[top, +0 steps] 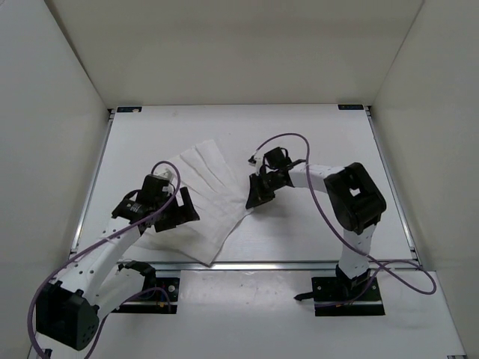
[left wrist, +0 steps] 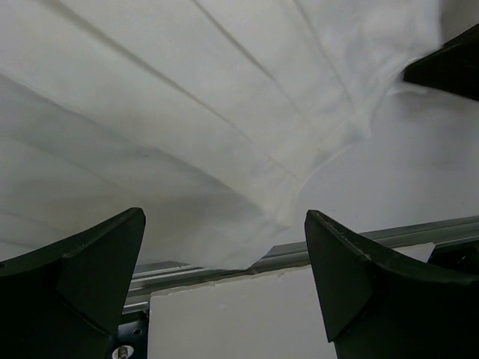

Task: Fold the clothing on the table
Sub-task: Flatten the skirt out

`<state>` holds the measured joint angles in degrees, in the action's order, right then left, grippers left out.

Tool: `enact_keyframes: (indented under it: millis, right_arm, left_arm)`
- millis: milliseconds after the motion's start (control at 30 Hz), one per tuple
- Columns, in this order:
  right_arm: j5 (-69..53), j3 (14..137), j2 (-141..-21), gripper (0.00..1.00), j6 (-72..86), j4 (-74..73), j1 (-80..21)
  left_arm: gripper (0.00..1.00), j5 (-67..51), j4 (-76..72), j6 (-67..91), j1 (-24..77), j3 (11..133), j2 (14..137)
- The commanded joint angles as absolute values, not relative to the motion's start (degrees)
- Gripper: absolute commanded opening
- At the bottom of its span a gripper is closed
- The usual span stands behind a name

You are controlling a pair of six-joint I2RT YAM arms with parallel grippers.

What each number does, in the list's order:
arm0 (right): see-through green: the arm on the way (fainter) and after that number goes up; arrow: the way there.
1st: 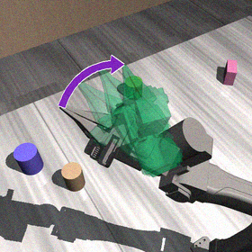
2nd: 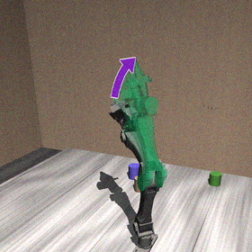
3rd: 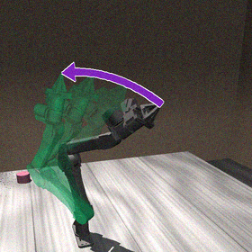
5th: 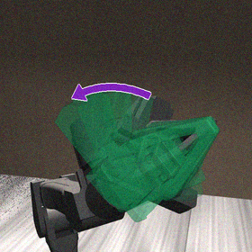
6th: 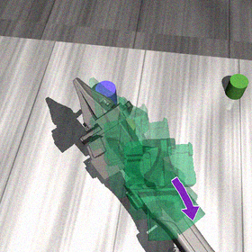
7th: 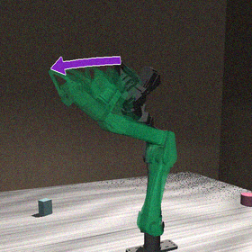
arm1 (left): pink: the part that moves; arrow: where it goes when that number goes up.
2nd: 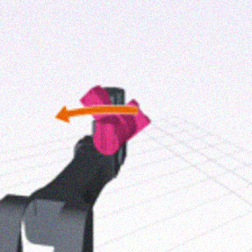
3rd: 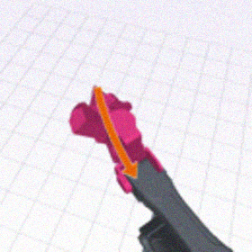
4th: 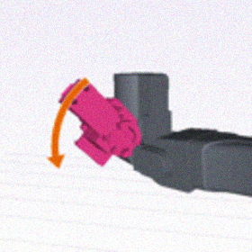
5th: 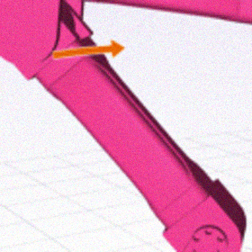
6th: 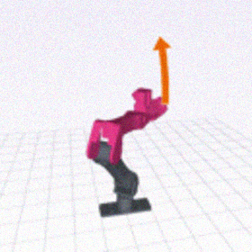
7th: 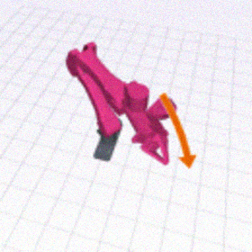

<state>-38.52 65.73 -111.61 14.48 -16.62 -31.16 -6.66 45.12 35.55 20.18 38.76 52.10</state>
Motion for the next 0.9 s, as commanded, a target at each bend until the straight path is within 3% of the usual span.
enact_keyframes:
  millis: [0, 333, 533, 867]
  right_arm:
    - [-33.23, 63.73, -103.20, 0.00, 17.65, -14.16, -24.72]
    - [-23.55, 44.93, -84.56, 0.00, 23.54, -15.83, -17.41]
    - [-23.56, 38.15, -75.51, 0.00, 25.05, -17.05, -21.35]
    - [-25.84, 33.40, -69.18, 0.00, 25.22, -14.76, -22.24]
  left_arm:
    - [0.99, -7.74, 42.90, 34.81, 21.53, 38.76, 54.40]
    - [0.98, -9.48, 33.49, 34.55, 24.69, 39.63, 63.61]
    - [0.98, -5.46, 32.26, 32.79, 28.48, 45.70, 75.40]
    - [0.69, -0.27, 29.00, 29.88, 28.12, 55.88, 91.04]
